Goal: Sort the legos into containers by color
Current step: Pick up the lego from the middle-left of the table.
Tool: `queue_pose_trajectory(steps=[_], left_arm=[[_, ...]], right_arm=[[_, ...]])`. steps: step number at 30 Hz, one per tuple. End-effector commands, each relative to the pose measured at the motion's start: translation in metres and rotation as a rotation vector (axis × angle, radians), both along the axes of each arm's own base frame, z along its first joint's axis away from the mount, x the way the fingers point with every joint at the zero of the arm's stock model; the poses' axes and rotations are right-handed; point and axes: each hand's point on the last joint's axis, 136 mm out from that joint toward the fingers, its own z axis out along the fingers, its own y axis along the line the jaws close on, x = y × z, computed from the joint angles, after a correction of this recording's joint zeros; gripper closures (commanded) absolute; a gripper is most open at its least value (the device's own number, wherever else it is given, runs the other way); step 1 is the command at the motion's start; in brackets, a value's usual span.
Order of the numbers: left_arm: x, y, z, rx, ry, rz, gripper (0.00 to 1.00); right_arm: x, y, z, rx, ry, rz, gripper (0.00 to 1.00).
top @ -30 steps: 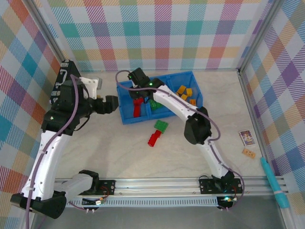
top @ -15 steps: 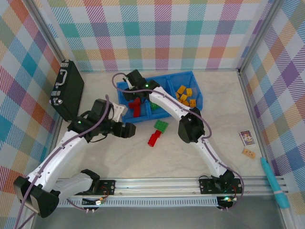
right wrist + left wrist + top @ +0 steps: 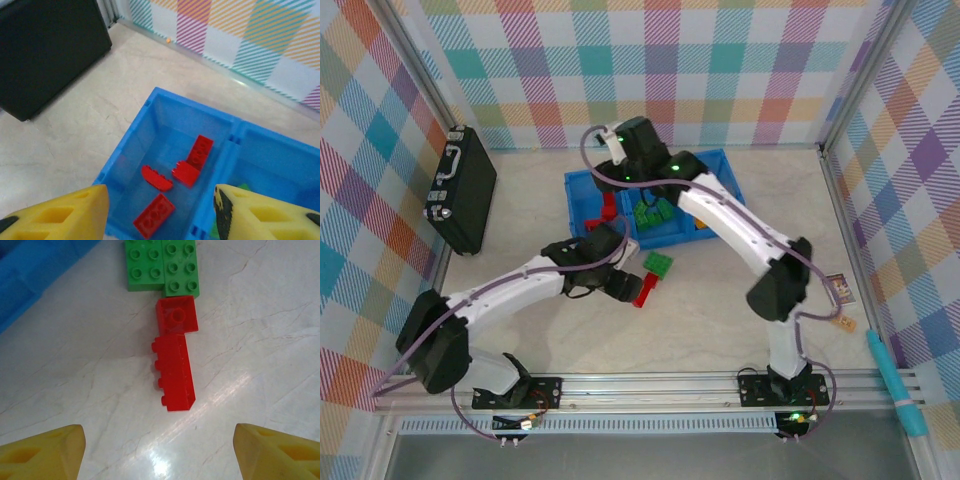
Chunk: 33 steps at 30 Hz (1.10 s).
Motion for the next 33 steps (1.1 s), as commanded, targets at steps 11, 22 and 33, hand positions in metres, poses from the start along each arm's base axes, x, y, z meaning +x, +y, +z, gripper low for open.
queue_pose_trajectory(steps=[11,22,33], left_arm=[[0.002,-0.041,-0.062,0.164,0.061,-0.036,0.3],[-0.019,-0.04,-0.088,0.261,0.114,-0.023,0.59],[-0.012,-0.024,-0.045,0.315,0.026,-0.007,0.73]], right_arm=[[-0.076,-0.135,-0.054,-0.153,0.135,-0.235,0.37],[-0.111,-0.18,-0.086,-0.17,0.226,-0.328,0.36],[-0.145,-0.186,-0.134,-0.072,0.45,-0.405,0.34]])
